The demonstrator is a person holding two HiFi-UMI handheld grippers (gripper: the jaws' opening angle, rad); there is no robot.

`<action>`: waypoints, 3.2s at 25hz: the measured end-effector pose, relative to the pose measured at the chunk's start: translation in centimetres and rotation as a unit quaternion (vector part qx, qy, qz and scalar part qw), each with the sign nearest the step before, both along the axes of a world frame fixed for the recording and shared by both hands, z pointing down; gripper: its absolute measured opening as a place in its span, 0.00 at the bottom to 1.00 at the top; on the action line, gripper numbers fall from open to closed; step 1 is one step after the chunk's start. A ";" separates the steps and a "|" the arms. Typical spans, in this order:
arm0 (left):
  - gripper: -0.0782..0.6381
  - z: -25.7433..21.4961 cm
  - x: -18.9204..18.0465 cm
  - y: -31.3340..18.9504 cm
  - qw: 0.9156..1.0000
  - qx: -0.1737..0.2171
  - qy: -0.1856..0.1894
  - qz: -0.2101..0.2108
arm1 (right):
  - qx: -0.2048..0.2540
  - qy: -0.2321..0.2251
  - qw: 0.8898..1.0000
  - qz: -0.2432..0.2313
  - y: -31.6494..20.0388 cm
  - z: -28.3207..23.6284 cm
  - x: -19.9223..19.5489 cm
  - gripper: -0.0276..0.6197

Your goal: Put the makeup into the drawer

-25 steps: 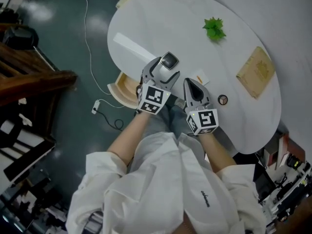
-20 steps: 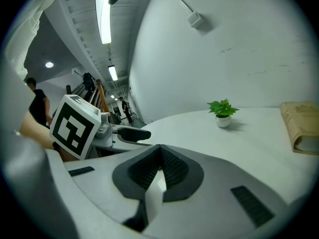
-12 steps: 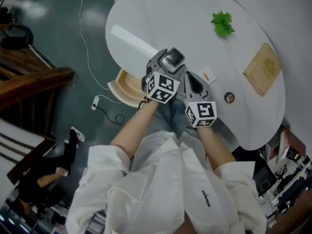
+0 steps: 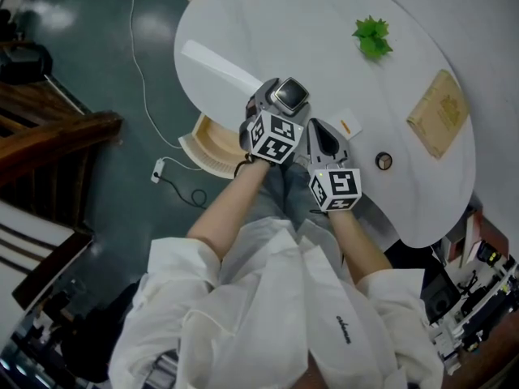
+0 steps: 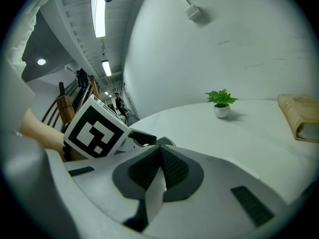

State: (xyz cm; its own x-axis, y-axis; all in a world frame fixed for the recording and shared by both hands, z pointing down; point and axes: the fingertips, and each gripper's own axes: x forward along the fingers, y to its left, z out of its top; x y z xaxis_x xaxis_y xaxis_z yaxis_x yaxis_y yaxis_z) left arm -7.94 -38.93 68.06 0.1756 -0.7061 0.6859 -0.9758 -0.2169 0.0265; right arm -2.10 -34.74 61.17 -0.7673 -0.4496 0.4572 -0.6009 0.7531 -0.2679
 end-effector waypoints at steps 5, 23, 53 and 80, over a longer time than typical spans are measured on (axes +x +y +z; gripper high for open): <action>0.59 0.0 0.4 0.1 1.000 -0.011 0.001 0.009 | 0.000 0.001 1.000 -0.002 0.3 -0.1 0.0 0.07; 0.58 -4.2 -2.6 5.0 0.999 0.027 0.024 -0.008 | -0.006 -0.004 0.998 -0.055 3.2 -0.5 -2.5 0.07; 0.58 2.1 -9.0 24.5 0.980 -0.066 -0.077 0.172 | -0.056 0.035 0.966 -0.251 18.7 5.1 -11.4 0.07; 0.59 16.1 -4.9 24.7 0.820 -0.133 -0.131 0.541 | -0.051 0.124 0.961 -0.244 19.3 16.2 -11.1 0.07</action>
State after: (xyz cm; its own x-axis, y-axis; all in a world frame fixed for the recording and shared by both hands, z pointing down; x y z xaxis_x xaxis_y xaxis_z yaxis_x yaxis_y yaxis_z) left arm -12.89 -14.27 84.18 0.4220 -0.0523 0.9051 -0.1948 -0.9803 0.0342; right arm -13.23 -15.46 77.42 -0.7370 -0.0074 0.6758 -0.2388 0.9383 -0.2502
